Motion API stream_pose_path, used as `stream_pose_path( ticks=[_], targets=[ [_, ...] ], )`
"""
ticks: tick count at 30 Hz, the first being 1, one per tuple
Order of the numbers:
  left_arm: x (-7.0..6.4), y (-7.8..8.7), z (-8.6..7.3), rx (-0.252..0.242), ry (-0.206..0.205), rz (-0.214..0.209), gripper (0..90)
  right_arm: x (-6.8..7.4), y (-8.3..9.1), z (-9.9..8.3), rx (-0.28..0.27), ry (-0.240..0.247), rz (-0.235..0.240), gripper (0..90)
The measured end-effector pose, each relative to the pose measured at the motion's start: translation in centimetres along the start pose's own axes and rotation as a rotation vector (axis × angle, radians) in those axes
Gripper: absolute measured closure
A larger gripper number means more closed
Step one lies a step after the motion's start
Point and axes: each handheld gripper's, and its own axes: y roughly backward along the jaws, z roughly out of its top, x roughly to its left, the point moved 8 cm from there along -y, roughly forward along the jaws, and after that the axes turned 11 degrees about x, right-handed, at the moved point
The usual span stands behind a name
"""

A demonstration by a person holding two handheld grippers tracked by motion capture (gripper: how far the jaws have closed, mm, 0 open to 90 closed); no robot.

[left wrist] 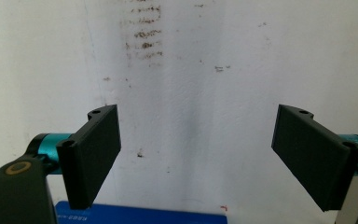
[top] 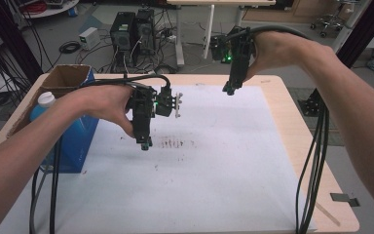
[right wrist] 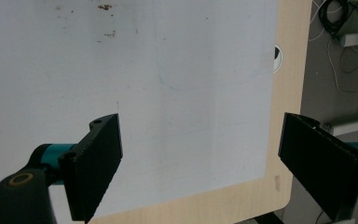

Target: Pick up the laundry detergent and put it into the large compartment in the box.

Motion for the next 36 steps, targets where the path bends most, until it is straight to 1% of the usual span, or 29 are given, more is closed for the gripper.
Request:
stream_pose_path(
  ticks=[12,16,18,19,20,23,24,25,27,28,35,36],
  targets=[
    [-0.1,-0.7,-0.2,0.020,0.000,-0.005,15.6,0.2,-0.2,0.1,0.003,0.002,0.003,12.7],
    [-0.2,-0.8,-0.2,0.013,0.006,-0.006,15.6,0.2,-0.1,0.1,0.003,0.002,0.003,12.7],
    [-0.2,-0.8,-0.3,0.029,-0.005,-0.005,15.6,0.3,-0.1,0.0,0.005,-0.001,0.002,12.7],
    [-0.3,-0.9,-0.1,0.017,0.008,-0.009,15.6,0.3,-0.1,0.0,0.005,-0.004,0.002,12.7],
    [-0.3,-0.9,-0.2,0.023,0.001,-0.008,15.6,0.4,-0.1,0.0,0.004,0.000,0.001,12.7],
    [-0.4,-1.0,-0.1,0.022,0.002,-0.008,15.6,0.4,-0.1,0.0,0.001,0.002,0.001,12.7],
    [-0.4,-0.9,-0.1,0.033,-0.009,-0.009,15.6,0.4,-0.1,-0.1,0.002,0.001,0.001,12.8],
    [-0.5,-1.0,0.0,0.024,0.001,-0.011,15.6,0.4,-0.1,-0.1,0.002,0.001,0.001,12.8],
    [-0.5,-1.1,0.0,0.034,-0.008,-0.010,15.6,0.5,-0.1,-0.2,0.005,-0.006,0.003,12.7],
    [-0.5,-1.1,0.1,0.027,0.001,-0.011,15.6,0.5,-0.1,-0.2,0.003,-0.001,0.003,12.8],
    [-0.5,-1.3,0.1,0.034,-0.007,-0.015,15.6,0.5,-0.2,-0.3,0.004,-0.010,0.005,12.7],
    [-0.6,-1.3,0.1,0.033,-0.004,-0.016,15.6,0.4,-0.3,-0.3,0.000,-0.001,0.005,12.7]
  ],
)
